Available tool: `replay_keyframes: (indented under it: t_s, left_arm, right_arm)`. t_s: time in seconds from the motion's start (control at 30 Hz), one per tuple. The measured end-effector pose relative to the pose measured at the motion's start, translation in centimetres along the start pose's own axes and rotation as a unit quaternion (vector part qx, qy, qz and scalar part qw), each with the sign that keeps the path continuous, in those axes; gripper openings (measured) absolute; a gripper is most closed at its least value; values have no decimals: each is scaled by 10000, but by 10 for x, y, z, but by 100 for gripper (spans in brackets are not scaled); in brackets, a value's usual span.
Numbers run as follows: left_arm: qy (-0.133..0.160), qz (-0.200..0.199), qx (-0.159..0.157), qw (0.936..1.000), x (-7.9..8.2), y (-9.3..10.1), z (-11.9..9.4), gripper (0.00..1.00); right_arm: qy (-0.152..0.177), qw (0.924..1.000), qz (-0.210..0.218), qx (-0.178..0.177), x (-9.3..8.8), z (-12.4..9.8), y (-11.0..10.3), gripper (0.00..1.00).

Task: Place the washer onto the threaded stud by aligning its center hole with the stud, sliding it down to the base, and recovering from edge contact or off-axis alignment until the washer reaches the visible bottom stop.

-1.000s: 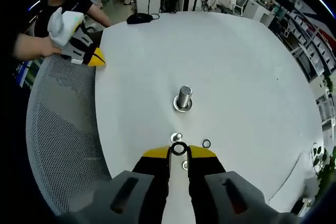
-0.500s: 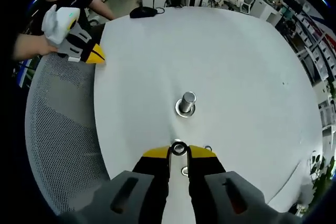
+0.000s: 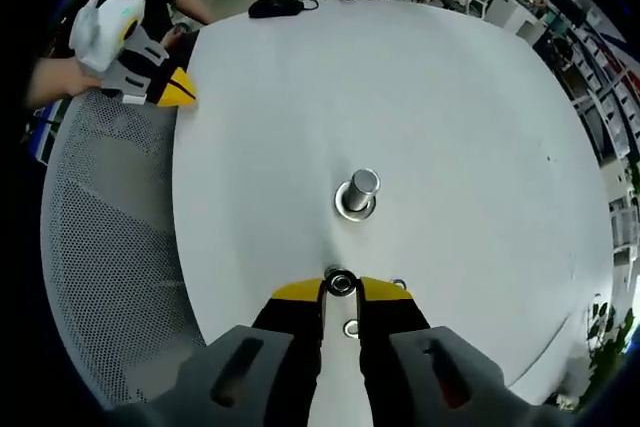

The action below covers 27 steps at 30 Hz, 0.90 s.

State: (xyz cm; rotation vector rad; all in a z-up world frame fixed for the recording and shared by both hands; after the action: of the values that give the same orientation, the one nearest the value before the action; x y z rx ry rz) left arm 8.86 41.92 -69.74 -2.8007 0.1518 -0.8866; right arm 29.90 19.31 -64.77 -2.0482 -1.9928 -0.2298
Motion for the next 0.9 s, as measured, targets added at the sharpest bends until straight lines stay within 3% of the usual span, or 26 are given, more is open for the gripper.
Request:
replay_keyframes:
  t_s: [0.9]
  left_arm:
    - [-20,-26,51,10000,0,-2,2,0]
  right_arm:
    - [-387,9985,245,301,-12,42,2,14]
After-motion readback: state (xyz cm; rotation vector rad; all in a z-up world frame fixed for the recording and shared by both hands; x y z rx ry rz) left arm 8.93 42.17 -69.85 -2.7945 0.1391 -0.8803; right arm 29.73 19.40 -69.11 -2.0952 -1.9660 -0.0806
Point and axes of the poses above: the point that each gripper's makers call its tool centre point, and the gripper's own axes: z roughly forward along the fingers, y roughly to its right, x roughly out of its top, the point moved 10 cm from there along -z, roughly backward along the fingers, and after that the axes turned 10 degrees about x, right-handed, at the moved point
